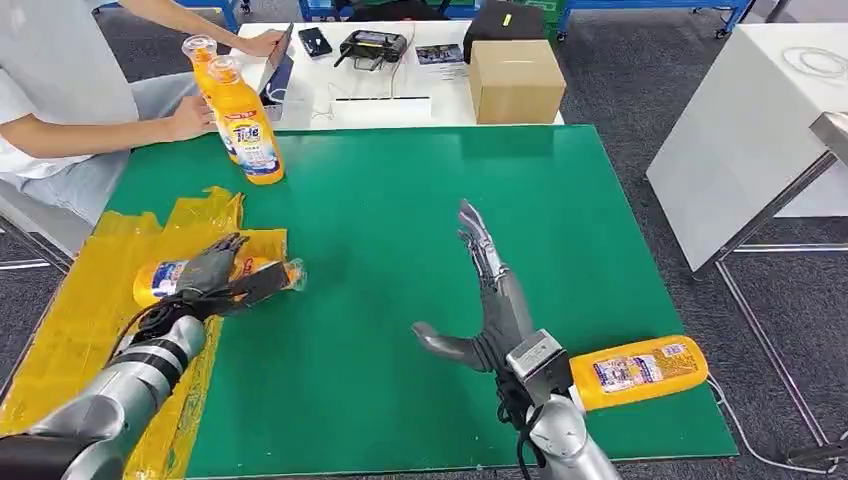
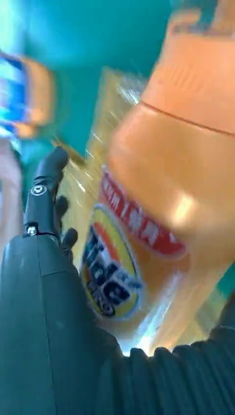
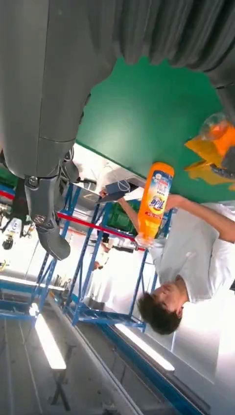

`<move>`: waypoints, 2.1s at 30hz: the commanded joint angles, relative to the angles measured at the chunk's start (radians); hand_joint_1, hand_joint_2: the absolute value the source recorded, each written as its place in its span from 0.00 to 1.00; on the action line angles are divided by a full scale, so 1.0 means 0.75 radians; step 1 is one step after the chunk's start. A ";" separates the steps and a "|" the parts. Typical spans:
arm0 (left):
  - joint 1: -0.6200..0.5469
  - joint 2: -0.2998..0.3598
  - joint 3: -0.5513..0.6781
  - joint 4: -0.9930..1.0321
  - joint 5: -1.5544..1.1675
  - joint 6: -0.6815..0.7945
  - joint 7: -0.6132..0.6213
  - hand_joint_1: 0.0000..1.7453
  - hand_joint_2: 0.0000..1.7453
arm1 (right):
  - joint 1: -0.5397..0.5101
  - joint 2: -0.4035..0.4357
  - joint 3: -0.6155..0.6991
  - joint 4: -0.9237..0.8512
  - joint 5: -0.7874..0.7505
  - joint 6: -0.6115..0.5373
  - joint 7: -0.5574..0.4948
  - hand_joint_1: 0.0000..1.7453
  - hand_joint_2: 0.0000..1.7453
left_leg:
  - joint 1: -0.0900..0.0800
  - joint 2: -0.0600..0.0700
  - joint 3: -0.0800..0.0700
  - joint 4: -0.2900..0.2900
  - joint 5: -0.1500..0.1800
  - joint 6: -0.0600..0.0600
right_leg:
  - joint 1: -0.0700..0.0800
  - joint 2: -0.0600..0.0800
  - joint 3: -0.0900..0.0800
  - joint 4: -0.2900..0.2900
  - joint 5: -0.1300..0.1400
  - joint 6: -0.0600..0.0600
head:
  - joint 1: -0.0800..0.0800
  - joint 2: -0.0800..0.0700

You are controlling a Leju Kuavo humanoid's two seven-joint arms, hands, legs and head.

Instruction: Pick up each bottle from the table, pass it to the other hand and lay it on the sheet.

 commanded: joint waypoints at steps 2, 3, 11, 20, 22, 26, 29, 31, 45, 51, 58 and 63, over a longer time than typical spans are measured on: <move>0.203 -0.048 0.069 -0.381 0.189 0.100 -0.135 0.00 1.00 | 0.023 -0.031 -0.028 0.022 0.004 -0.011 -0.005 0.00 1.00 | 0.001 0.001 -0.001 0.000 -0.001 0.000 | 0.001 0.001 0.000 -0.001 0.000 0.000 | -0.001 0.000; 0.203 -0.048 0.069 -0.381 0.189 0.100 -0.135 0.00 1.00 | 0.023 -0.031 -0.028 0.022 0.004 -0.011 -0.005 0.00 1.00 | 0.001 0.001 -0.001 0.000 -0.002 0.000 | 0.001 0.002 0.000 -0.002 -0.001 -0.001 | 0.000 0.000; 0.211 -0.040 0.053 -0.401 0.213 0.126 -0.144 0.00 1.00 | 0.022 -0.027 -0.030 0.023 0.004 -0.012 -0.005 0.00 1.00 | 0.001 -0.001 -0.005 0.000 -0.001 0.000 | 0.001 0.000 -0.005 -0.001 -0.001 -0.001 | 0.000 0.000; 0.424 0.009 -0.054 -0.847 0.358 0.095 -0.154 0.00 0.00 | 0.071 -0.040 -0.050 -0.018 0.026 -0.019 0.003 0.00 1.00 | 0.002 0.000 -0.004 0.000 -0.003 0.000 | 0.002 0.002 -0.004 -0.001 -0.002 -0.001 | 0.000 0.000; 0.456 0.016 -0.054 -0.909 0.406 0.074 -0.164 0.00 0.00 | 0.082 -0.041 -0.056 -0.026 0.035 -0.024 -0.002 0.00 1.00 | 0.003 0.001 -0.003 0.001 -0.004 -0.001 | 0.003 0.002 -0.001 -0.002 -0.003 -0.002 | 0.000 0.000; 0.591 -0.005 -0.029 -1.141 0.676 -0.061 -0.261 0.00 0.00 | 0.103 -0.057 -0.074 -0.057 0.181 -0.085 -0.009 0.00 1.00 | 0.002 0.002 -0.006 0.000 -0.003 -0.001 | 0.002 0.003 -0.005 -0.001 -0.001 -0.001 | -0.001 0.000; 0.727 -0.055 0.005 -1.363 0.920 -0.211 -0.262 0.00 1.00 | 0.128 -0.109 -0.070 -0.113 0.376 -0.140 0.021 0.00 1.00 | 0.001 0.002 -0.007 0.000 -0.003 0.000 | 0.001 0.004 -0.008 -0.001 -0.001 0.000 | 0.000 0.000; 0.778 -0.088 0.025 -1.443 1.045 -0.275 -0.238 0.00 1.00 | 0.148 -0.145 -0.081 -0.142 0.460 -0.155 0.042 0.00 1.00 | 0.001 0.002 -0.007 0.001 -0.004 0.000 | 0.001 0.003 -0.007 -0.001 -0.002 0.000 | -0.001 0.000; 0.766 -0.110 -0.037 -1.382 1.427 -0.510 -0.139 0.00 1.00 | 0.125 -0.400 -0.189 -0.028 0.567 0.061 0.022 0.00 1.00 | 0.001 -0.002 -0.004 -0.001 -0.003 0.001 | 0.001 -0.001 -0.002 -0.005 -0.001 -0.001 | 0.000 0.000; 0.735 -0.110 -0.048 -1.337 1.457 -0.521 -0.144 0.00 1.00 | 0.094 -0.428 -0.162 -0.005 0.482 0.168 0.000 0.00 1.00 | 0.001 0.001 -0.005 -0.002 -0.002 0.000 | 0.001 0.002 -0.004 -0.004 0.000 -0.001 | -0.001 0.000; 0.731 -0.107 -0.048 -1.333 1.467 -0.520 -0.145 0.00 1.00 | 0.084 -0.455 -0.153 -0.004 0.523 0.158 0.022 0.00 1.00 | 0.000 0.000 -0.007 -0.001 -0.002 0.000 | 0.001 0.001 -0.007 -0.003 0.000 0.000 | -0.001 0.000; 0.744 -0.102 -0.038 -1.343 1.488 -0.524 -0.139 0.00 1.00 | 0.098 -0.500 -0.188 -0.024 0.560 0.132 0.044 0.00 1.00 | 0.001 0.000 -0.006 -0.001 -0.002 0.000 | 0.001 0.002 -0.005 -0.003 0.000 -0.001 | -0.001 0.000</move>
